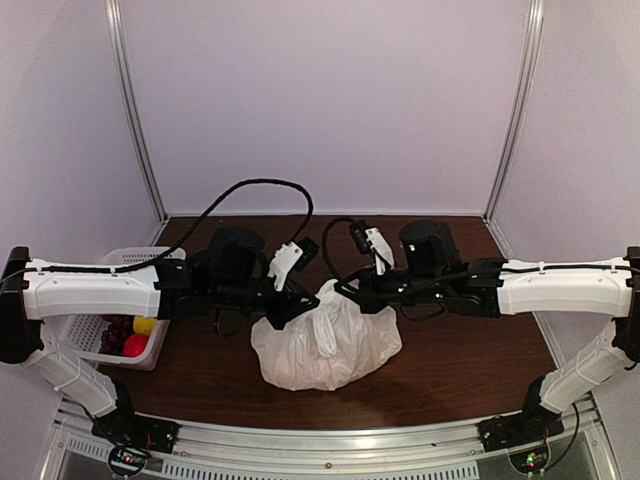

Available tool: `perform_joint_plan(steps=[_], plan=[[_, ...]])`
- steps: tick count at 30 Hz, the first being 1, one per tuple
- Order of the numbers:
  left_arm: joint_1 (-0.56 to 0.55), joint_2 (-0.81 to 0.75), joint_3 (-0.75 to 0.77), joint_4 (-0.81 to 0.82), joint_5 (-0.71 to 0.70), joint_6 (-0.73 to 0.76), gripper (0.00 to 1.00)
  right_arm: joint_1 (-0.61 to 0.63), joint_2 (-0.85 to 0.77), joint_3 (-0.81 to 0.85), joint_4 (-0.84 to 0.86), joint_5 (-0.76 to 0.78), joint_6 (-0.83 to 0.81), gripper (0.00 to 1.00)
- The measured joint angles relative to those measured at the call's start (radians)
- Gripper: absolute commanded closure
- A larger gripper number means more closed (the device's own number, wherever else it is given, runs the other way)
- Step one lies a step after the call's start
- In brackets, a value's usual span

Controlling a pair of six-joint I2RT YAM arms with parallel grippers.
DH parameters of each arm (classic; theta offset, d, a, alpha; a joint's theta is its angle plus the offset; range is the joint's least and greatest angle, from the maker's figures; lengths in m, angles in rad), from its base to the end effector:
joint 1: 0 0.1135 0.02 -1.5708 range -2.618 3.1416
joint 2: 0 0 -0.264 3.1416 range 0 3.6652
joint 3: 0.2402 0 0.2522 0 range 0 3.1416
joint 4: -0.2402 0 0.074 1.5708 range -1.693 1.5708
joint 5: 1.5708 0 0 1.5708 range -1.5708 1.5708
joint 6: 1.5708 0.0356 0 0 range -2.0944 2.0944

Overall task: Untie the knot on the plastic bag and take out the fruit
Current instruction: Untie the bag handles from the takeout bag.

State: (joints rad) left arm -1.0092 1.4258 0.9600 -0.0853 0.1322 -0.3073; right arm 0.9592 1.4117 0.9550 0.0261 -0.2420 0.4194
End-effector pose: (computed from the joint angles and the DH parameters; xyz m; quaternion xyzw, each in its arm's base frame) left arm 0.1669 -0.2740 0.2611 0.3297 0.8067 -0.3435 0.3500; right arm 0.1786 0.2695 0.2747 -0.2856 0.7881 0.4192 0.3488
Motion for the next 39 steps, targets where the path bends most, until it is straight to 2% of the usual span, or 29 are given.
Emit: perform_joint_plan(steps=[29, 39], plan=[[-0.005, -0.061, -0.054, 0.005, -0.156, -0.114, 1.00, -0.009, -0.103, -0.102, -0.011, 0.206, 0.068, 1.00], [-0.006, -0.139, -0.151, 0.040, -0.227, -0.205, 1.00, -0.012, -0.153, -0.161, -0.010, 0.245, 0.117, 1.00]])
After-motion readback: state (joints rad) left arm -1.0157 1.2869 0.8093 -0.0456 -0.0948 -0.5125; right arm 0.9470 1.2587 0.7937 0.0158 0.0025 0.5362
